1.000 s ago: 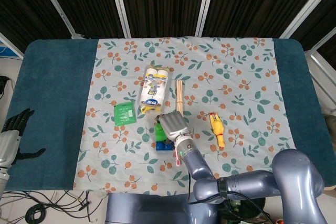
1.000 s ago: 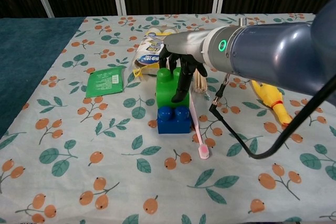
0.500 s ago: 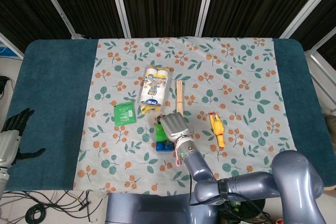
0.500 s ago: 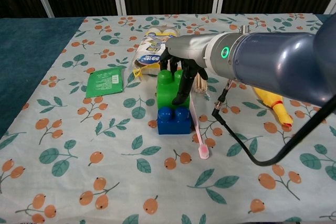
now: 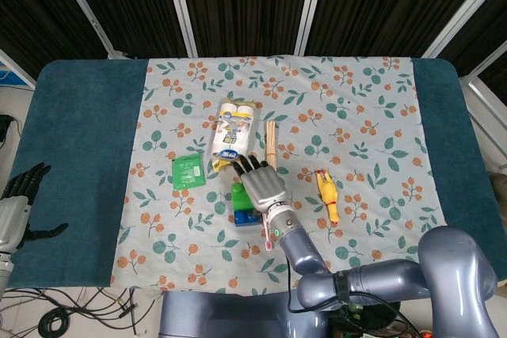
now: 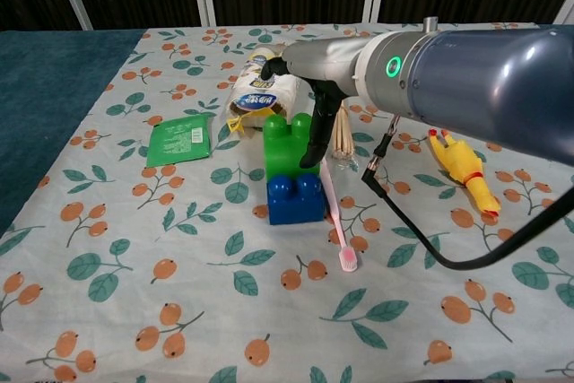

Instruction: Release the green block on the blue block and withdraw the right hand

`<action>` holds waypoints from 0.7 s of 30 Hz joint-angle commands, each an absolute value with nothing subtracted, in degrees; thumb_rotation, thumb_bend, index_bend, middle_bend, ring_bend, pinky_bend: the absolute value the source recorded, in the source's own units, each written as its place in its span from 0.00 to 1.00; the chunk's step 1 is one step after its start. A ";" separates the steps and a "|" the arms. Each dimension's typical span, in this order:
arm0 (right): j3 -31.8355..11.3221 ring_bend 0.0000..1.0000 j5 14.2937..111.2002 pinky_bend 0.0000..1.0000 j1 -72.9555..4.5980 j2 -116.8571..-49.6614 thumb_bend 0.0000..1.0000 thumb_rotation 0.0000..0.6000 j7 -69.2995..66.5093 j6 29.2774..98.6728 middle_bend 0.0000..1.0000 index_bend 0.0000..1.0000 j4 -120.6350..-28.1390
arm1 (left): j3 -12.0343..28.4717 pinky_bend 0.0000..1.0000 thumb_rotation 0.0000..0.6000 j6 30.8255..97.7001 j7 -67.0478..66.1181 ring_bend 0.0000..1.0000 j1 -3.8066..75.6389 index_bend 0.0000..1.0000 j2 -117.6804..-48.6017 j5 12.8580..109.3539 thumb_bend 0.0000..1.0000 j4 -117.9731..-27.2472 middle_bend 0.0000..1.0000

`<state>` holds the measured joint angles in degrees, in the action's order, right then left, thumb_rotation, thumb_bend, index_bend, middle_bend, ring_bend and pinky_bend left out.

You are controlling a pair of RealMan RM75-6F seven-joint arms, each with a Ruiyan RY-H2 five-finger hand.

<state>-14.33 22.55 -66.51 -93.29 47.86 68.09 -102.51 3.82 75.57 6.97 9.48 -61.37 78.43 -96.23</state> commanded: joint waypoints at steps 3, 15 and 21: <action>-13.85 0.00 25.48 0.18 -64.52 -90.68 0.13 1.00 46.78 70.51 0.00 0.00 -105.99 | 3.74 0.00 1.00 75.59 6.69 0.00 9.48 0.00 -61.44 78.51 0.00 -96.14 0.00; 1.38 0.00 48.88 0.18 -46.72 -75.90 0.13 1.00 35.46 82.62 0.00 0.00 -114.69 | 3.59 0.00 1.00 76.87 4.87 0.00 9.09 0.00 -61.91 79.13 0.00 -95.85 0.00; 10.40 0.00 62.69 0.18 -35.55 -71.09 0.09 1.00 26.74 89.41 0.00 0.00 -109.83 | 3.35 0.00 1.00 77.83 3.02 0.00 8.79 0.00 -62.44 79.70 0.00 -95.63 0.00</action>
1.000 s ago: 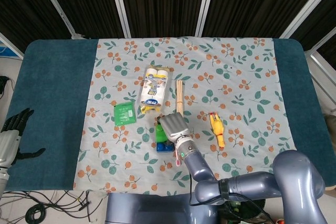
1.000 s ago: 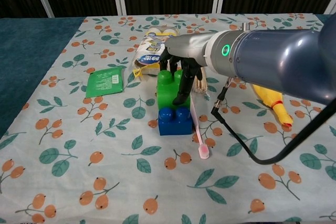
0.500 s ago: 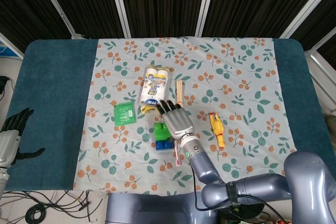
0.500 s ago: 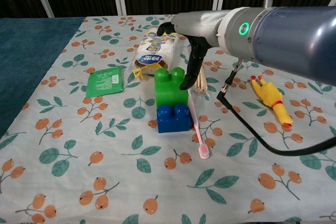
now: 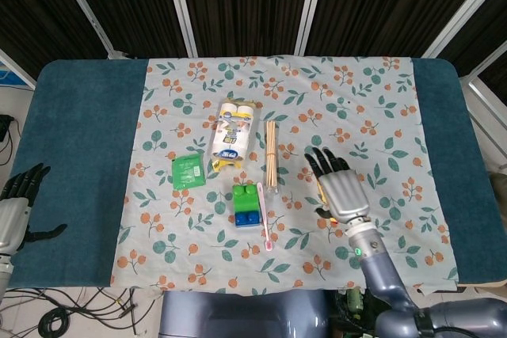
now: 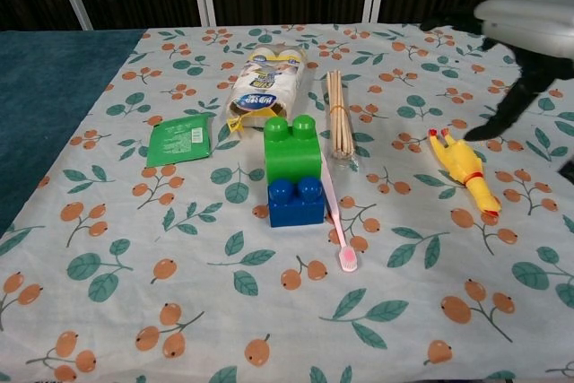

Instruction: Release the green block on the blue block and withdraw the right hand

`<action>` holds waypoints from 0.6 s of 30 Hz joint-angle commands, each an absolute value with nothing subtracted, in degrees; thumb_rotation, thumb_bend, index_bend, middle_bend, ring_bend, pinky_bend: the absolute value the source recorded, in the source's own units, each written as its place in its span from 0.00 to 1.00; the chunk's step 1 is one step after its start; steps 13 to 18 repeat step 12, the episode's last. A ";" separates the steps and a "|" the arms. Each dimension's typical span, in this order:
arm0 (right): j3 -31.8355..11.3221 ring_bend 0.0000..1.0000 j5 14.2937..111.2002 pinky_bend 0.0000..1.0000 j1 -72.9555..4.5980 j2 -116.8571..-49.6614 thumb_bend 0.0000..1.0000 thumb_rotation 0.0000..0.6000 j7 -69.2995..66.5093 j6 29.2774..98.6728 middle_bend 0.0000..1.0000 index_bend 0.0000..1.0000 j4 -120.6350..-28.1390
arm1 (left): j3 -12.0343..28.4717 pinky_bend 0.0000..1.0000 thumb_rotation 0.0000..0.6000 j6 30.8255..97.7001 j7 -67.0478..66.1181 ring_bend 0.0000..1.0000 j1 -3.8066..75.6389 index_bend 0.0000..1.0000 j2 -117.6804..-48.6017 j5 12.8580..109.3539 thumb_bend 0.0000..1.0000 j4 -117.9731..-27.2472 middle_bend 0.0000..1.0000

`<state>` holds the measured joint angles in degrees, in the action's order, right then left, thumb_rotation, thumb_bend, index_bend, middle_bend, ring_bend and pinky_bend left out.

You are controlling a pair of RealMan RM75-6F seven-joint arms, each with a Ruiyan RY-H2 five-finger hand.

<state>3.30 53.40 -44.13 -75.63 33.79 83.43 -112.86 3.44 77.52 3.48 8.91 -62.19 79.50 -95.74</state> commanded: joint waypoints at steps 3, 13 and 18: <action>12.98 0.00 66.45 0.18 -30.53 -69.84 0.08 1.00 23.29 92.43 0.00 0.00 -107.01 | 3.25 0.00 1.00 78.26 1.85 0.00 8.69 0.00 -62.70 79.95 0.00 -95.27 0.00; 14.09 0.00 72.85 0.18 -20.63 -67.76 0.08 1.00 13.64 96.63 0.00 0.00 -100.21 | 3.37 0.00 1.00 79.17 -0.34 0.00 8.35 0.00 -63.64 79.65 0.00 -94.82 0.00; 14.09 0.00 72.85 0.18 -20.63 -67.76 0.08 1.00 13.64 96.63 0.00 0.00 -100.21 | 3.37 0.00 1.00 79.17 -0.34 0.00 8.35 0.00 -63.64 79.65 0.00 -94.82 0.00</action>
